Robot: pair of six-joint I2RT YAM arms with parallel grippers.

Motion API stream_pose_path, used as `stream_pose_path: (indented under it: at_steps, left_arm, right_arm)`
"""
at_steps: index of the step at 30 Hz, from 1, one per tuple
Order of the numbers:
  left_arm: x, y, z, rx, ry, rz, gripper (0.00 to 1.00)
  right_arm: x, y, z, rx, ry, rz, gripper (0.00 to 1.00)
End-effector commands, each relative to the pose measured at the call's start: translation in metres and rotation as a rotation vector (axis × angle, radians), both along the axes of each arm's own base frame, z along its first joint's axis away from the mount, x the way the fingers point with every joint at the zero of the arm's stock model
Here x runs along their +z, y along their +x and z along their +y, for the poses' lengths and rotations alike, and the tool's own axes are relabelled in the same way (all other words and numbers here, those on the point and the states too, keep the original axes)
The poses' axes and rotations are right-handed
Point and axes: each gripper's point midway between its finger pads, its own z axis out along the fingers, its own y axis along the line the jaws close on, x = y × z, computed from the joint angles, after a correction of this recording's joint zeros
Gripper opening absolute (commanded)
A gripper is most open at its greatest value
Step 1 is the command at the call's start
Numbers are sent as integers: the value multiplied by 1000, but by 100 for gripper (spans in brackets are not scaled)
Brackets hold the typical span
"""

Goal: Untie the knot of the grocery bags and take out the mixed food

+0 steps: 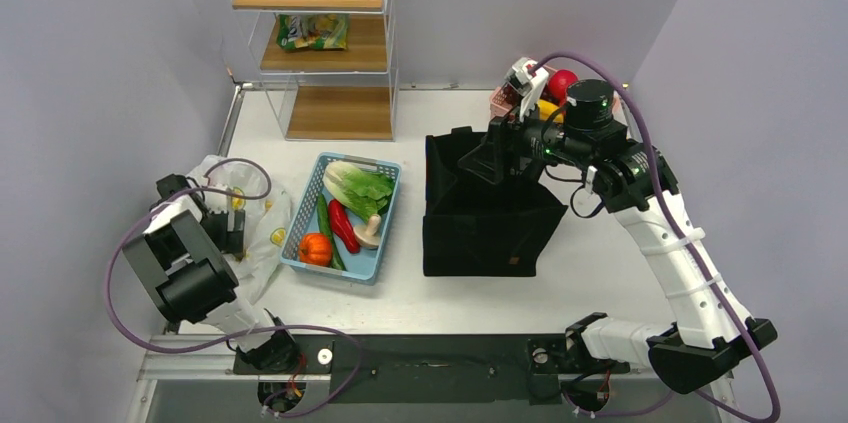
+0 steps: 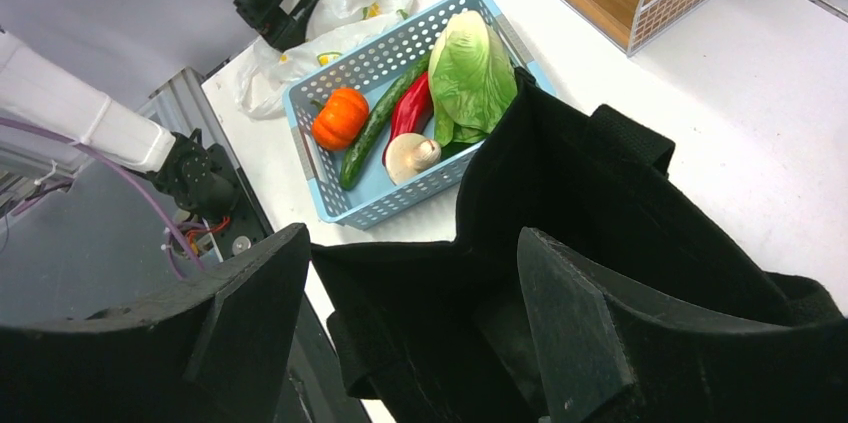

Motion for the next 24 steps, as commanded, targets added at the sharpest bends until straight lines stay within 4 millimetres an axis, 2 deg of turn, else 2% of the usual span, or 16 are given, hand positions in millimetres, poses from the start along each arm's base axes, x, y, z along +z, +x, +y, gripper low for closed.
stream_pose_path:
  at_steps: [1, 2, 3, 4, 5, 6, 7, 10, 11, 13, 14, 15, 16, 18, 20, 24]
  left_arm:
    - [-16, 26, 6, 6, 50, -37, 78]
    - [-17, 27, 6, 4, 56, -31, 71]
    - [-15, 29, 7, 10, 54, -29, 48]
    - [-12, 30, 7, 15, 46, -31, 35]
    - [2, 35, 6, 20, 38, -58, 15]
    - [12, 36, 6, 26, 34, -84, 8]
    - [38, 41, 4, 20, 35, -145, 0]
    - [122, 45, -10, -22, 66, -335, 0]
    - [161, 59, -16, -56, 61, -445, 0]
    - [233, 63, -41, -116, 39, -624, 0]
    - [279, 64, -63, -179, 9, -744, 0]
    - [301, 63, -75, -193, -18, -802, 0]
    - [339, 61, -100, -245, -77, -908, 0]
    - [390, 55, -138, -312, -187, -1065, 0]
    - [428, 49, -172, -340, -321, -1188, 0]
    - [459, 38, -237, -441, -594, -1255, 0]
  right_arm:
    - [17, 0, 0, 0, 13, -61, 72]
    - [17, -1, 0, 2, 13, -62, 72]
    - [18, -1, 1, 3, 13, -65, 72]
    - [19, -2, 1, 5, 15, -70, 72]
    - [19, -2, 1, 7, 12, -74, 72]
    - [20, -4, 1, 10, 12, -81, 72]
    - [21, -4, 1, 14, 7, -95, 72]
    - [28, -9, 3, 24, -2, -153, 72]
    - [34, -11, 7, 28, 2, -190, 72]
    - [47, -16, 15, 40, 21, -261, 73]
    - [57, -15, 20, 42, 39, -312, 74]
    - [63, -21, 26, 52, 50, -344, 75]
    - [74, -22, 30, 55, 76, -394, 76]
    - [91, -28, 40, 65, 118, -484, 79]
    - [108, -36, 50, 73, 157, -580, 81]
    - [136, -66, 76, 143, 208, -776, 84]
